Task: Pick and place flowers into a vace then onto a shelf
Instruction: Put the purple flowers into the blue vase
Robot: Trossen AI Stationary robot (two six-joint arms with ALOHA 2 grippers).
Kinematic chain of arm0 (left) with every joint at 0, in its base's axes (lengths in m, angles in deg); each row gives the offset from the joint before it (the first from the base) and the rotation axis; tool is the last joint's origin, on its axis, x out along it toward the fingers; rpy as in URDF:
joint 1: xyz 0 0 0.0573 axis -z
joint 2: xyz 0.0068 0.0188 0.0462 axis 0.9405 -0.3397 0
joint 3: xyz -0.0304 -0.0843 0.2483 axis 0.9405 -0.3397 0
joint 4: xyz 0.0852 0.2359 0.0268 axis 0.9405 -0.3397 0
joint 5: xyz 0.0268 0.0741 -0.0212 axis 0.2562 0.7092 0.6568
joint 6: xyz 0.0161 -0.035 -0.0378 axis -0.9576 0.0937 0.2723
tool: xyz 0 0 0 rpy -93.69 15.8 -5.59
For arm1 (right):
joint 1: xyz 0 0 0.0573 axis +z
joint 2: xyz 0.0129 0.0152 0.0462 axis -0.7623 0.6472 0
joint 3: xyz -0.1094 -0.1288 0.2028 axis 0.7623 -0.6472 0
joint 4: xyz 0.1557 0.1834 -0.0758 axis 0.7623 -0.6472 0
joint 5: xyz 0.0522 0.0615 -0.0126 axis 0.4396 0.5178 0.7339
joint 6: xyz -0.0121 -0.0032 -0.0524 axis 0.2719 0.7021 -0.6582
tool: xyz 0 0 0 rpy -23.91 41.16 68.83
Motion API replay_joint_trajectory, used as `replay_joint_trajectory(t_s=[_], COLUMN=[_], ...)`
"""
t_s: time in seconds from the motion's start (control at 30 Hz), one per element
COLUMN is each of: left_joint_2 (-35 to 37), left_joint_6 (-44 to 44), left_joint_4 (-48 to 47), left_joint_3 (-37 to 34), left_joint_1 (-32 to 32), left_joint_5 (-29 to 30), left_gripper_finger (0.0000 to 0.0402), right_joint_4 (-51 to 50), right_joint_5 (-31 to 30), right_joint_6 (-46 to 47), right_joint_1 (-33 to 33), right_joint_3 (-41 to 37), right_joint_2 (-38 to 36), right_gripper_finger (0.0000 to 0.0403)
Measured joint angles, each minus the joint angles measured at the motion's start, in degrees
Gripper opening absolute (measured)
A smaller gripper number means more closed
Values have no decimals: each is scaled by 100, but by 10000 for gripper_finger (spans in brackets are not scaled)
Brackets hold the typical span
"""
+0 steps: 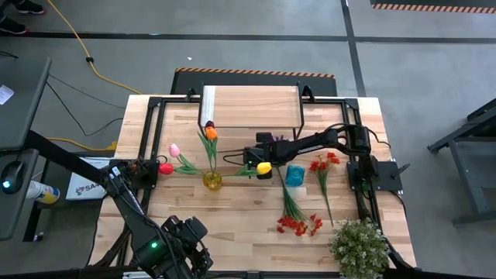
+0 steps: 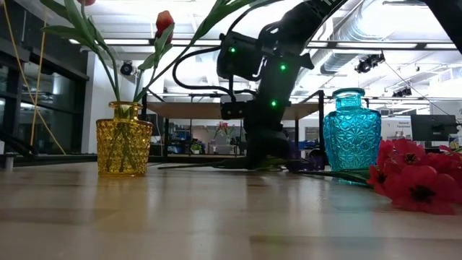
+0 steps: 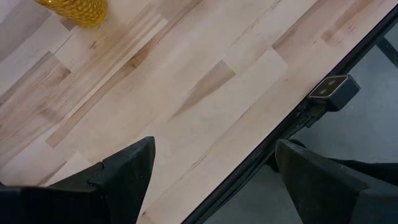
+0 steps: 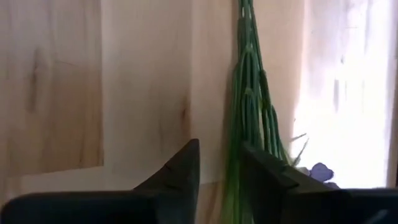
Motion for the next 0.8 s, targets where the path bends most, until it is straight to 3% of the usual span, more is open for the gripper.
replay_joint_trajectory(t_s=[0.33, 0.8], left_joint_2=[-2, -2], left_joint_6=[0, -9], left_joint_4=[0, 0], left_joint_3=[0, 0], left_joint_1=[0, 0], left_joint_5=[2, 2], left_gripper_finger=[365, 365], right_joint_4=[-13, -248], right_joint_5=[207, 270], right_joint_6=[0, 130], right_joint_1=[95, 92], right_joint_3=[0, 2], right_joint_2=[2, 2], right_gripper_finger=[8, 1])
